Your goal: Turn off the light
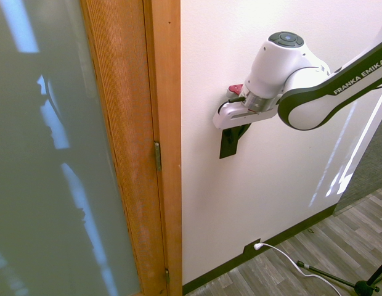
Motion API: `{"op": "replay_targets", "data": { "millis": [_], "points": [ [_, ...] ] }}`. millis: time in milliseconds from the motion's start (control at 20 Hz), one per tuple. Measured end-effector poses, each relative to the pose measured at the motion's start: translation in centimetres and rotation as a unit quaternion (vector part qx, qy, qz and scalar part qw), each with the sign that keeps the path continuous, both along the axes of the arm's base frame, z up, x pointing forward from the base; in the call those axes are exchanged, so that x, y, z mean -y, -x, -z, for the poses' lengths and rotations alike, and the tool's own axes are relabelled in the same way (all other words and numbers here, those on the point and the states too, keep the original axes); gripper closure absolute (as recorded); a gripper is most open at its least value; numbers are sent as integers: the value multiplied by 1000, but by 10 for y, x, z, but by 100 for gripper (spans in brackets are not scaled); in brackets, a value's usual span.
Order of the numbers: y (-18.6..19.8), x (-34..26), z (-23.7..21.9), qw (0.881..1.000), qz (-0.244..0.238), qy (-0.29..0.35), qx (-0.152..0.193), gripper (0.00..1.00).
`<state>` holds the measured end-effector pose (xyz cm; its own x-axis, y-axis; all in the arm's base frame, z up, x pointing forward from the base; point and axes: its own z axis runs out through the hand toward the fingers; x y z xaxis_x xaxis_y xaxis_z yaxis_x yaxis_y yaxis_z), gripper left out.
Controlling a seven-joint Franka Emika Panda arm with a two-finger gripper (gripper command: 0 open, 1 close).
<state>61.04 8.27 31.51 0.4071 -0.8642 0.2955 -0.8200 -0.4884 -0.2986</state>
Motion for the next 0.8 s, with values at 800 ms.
{"op": "replay_targets", "data": {
  "millis": [800],
  "points": [
    [52,8,-10,999,16,-18,40,100]
  ]
}}
